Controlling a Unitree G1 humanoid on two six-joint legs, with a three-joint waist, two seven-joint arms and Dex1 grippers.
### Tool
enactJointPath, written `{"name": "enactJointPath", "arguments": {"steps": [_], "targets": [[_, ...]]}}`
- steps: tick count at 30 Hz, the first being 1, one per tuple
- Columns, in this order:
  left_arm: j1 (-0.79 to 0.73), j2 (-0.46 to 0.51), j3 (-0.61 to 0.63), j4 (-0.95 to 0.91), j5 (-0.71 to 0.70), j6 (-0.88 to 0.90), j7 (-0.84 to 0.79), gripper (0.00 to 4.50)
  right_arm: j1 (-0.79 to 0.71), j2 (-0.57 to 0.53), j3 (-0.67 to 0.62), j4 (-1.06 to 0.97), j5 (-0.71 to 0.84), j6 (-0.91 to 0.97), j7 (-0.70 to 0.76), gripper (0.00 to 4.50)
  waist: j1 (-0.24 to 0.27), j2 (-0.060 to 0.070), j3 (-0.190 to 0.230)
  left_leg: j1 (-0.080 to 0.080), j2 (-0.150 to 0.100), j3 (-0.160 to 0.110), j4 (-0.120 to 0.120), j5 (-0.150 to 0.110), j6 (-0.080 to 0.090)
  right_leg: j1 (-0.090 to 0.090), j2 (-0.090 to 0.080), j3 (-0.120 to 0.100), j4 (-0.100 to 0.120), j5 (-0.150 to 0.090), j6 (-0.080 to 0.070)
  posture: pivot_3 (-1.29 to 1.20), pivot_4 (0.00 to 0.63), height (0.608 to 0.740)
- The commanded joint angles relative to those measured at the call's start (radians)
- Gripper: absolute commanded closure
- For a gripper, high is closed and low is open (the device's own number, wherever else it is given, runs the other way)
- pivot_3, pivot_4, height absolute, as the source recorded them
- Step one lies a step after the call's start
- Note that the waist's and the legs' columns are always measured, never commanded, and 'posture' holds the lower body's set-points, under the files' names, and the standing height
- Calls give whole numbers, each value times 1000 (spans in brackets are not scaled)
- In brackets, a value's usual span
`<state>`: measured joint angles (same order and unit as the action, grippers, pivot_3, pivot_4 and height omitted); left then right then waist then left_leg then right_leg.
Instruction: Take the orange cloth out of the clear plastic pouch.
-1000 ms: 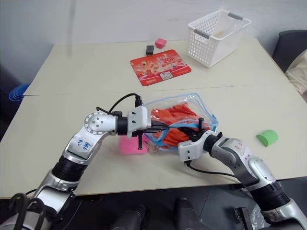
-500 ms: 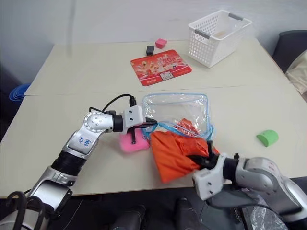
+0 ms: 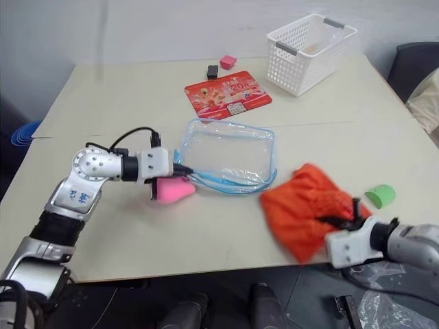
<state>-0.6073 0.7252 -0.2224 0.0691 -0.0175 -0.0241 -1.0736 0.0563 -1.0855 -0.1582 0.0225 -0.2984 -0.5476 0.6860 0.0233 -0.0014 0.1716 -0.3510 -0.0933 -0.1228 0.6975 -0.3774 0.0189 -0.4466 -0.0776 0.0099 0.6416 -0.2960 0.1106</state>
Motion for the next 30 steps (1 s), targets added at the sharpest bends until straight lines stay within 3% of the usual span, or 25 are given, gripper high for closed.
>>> {"name": "enactJointPath", "arguments": {"steps": [1,4,8,9,10,17,20,22,25,26,30], "targets": [[44,45,-6,-121,2,16,-45,4500,-137,12,23,130,-137,85,-129,4485,0,0,0,0,0,0,0,0,0,0,0,0,0,0,0,0,150,740],[71,39,-14,-171,-5,63,-44,4500,-285,56,78,220,-209,165,-207,4485,1,1,0,0,0,0,0,0,0,0,0,1,0,0,0,0,150,740],[77,17,-13,-194,-4,95,-27,4500,-357,146,94,218,-109,235,-163,4485,0,1,0,-1,0,0,0,0,0,-1,0,1,0,0,0,0,150,740],[70,7,-5,-189,-11,117,-18,4500,-358,167,91,199,-64,264,-131,3956,0,1,0,-1,0,0,-1,0,0,-1,0,1,0,0,0,0,150,740],[65,-1,3,-185,-17,142,-9,4500,-353,177,88,179,-26,284,-102,3790,1,1,0,-1,0,-1,-1,0,0,-1,0,1,0,0,0,0,150,740],[55,-10,113,-230,-154,363,-1,2744,-224,137,-42,-68,272,511,133,1608,1,1,0,-2,0,-2,0,0,0,-1,0,0,1,0,0,0,150,740],[75,26,183,-282,-243,461,-27,1755,-167,123,-164,-169,445,710,211,507,1,1,0,-2,0,-2,0,0,0,-1,-1,0,0,0,0,0,150,740],[83,61,274,-307,-350,564,-47,1174,-113,90,-300,-222,579,903,282,0,2,1,0,-2,0,-3,0,0,0,0,-1,0,0,0,0,0,150,740],[93,156,400,-279,-469,651,-121,170,-22,38,-483,-230,696,1116,372,0,3,1,1,-2,1,-3,0,0,0,0,-1,0,0,0,0,0,150,740],[91,203,444,-226,-488,660,-152,25,3,21,-556,-208,740,1207,400,0,2,1,1,-2,1,-4,-1,0,0,0,-1,0,-1,0,0,0,150,740],[56,327,504,-30,-490,615,-232,25,85,-3,-729,-148,835,1374,482,0,3,1,1,0,1,-3,-2,0,0,1,-1,-1,-3,0,-1,0,150,740]]}}
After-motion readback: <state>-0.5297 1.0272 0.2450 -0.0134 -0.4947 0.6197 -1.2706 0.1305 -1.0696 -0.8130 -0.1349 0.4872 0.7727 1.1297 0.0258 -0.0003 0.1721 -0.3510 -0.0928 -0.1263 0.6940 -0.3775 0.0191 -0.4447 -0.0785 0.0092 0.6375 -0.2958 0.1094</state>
